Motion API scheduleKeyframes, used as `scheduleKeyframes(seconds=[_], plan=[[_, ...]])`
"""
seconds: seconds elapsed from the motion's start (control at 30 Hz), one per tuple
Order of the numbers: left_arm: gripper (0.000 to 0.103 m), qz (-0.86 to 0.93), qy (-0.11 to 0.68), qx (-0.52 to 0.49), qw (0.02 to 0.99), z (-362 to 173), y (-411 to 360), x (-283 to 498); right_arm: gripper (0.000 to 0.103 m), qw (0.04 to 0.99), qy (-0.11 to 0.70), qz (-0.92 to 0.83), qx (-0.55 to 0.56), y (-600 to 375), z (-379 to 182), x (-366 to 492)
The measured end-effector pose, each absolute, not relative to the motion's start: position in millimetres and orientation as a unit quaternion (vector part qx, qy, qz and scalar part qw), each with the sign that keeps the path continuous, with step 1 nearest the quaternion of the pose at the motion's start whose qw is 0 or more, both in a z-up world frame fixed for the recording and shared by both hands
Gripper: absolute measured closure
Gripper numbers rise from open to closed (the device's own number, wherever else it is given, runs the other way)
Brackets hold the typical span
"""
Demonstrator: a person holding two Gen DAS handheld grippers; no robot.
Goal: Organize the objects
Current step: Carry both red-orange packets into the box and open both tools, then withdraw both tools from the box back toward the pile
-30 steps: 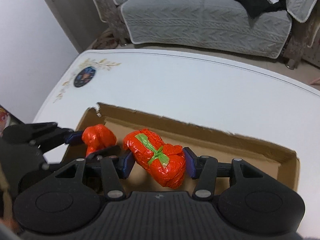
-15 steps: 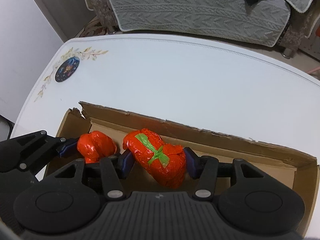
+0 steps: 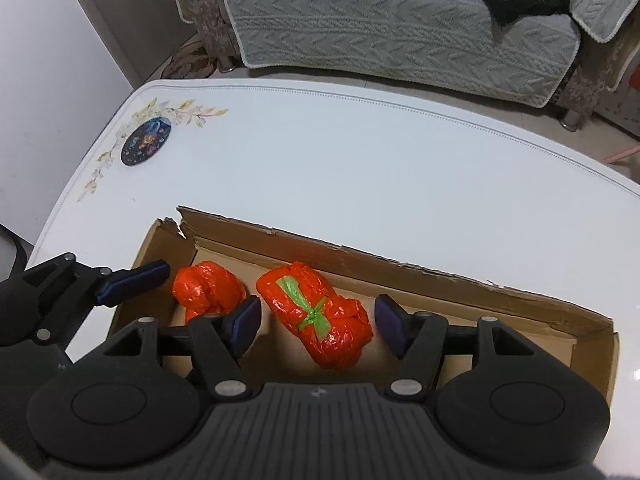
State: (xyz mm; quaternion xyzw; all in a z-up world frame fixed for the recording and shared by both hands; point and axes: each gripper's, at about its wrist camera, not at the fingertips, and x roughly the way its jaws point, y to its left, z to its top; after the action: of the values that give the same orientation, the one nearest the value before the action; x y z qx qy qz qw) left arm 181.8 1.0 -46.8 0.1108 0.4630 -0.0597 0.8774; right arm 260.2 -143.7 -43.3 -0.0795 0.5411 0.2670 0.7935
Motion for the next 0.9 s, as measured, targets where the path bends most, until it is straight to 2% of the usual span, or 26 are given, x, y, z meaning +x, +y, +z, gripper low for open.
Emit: scheduleKeyframes(seconds=[0.27,0.37,0.67,0.9], plan=[[0.024,-0.063,0.491,0.075,0.866,-31.2,12.8,171.3,0.038,0.800,0.531,0.263,-0.091,-157.8,-27.4,249.0],[0.017,-0.054,0.496,0.058,0.864,-20.5,18.7,159.0,0.035,0.802,0.527,0.266,-0.095,-166.2,-19.3,238.4],[0.015,-0.034,0.479,0.003,0.877,18.3,54.2,103.3,0.030,0.808,0.504,0.289,-0.092,-203.1,13.1,191.6],[0.014,-0.033,0.458,0.000,0.888,34.4,67.4,47.5,0.027,0.813,0.486,0.308,-0.087,-238.8,25.9,146.6]])
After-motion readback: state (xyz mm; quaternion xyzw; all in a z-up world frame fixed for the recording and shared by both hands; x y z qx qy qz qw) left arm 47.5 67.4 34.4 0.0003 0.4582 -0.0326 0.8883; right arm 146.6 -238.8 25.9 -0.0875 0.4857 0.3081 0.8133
